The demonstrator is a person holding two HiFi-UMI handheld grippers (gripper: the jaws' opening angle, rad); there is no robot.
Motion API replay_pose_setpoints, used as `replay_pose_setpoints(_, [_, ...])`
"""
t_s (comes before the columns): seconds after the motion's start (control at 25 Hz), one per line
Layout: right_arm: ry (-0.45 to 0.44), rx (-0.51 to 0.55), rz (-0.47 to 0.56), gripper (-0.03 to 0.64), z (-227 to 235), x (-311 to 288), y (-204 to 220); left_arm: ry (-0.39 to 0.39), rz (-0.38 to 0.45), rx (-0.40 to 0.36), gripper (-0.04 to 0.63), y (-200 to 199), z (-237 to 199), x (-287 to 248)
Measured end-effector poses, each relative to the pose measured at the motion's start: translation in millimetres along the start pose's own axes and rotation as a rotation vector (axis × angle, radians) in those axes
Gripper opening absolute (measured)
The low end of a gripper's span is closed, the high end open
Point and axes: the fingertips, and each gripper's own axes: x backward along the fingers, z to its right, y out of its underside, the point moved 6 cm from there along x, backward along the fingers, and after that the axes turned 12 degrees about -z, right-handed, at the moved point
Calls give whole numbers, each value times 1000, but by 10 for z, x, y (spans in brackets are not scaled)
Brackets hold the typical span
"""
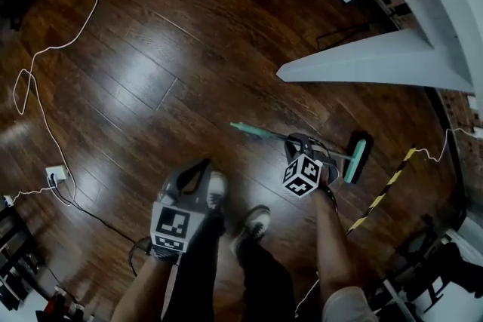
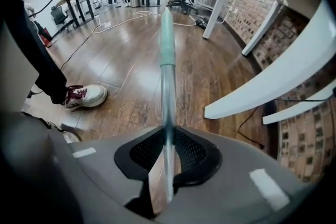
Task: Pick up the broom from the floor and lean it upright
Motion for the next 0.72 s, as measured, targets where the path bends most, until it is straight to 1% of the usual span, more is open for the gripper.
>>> replay_pose_setpoints(0.12, [50, -58, 13, 87, 140, 506, 120, 13, 23, 11, 0, -275, 65, 301])
replay_pose_setpoints(0.2, [76, -100, 18, 89, 256, 826, 234, 35, 40, 2, 0, -505, 165, 467])
replay_pose_setpoints(0.36, [124, -215, 29, 91, 453, 1374, 542, 93, 73, -80, 0, -1037, 417, 714])
replay_pose_setpoints(0.44, [153, -273, 37, 91, 592, 1578, 703, 100, 92, -105, 0, -1281, 520, 778])
replay_pose_setpoints(0.52, [175, -328, 55, 91, 733, 1738, 849, 103, 118, -114, 0, -1520, 627, 803])
replay_pose_setpoints(0.64, [191, -412, 93, 91, 921, 1925, 1032, 112, 149, -116, 0, -1829, 799, 779])
replay_pose_setpoints(0.72, [196, -452, 114, 91, 1074, 2033, 1136, 103, 159, -109, 0, -2011, 921, 757])
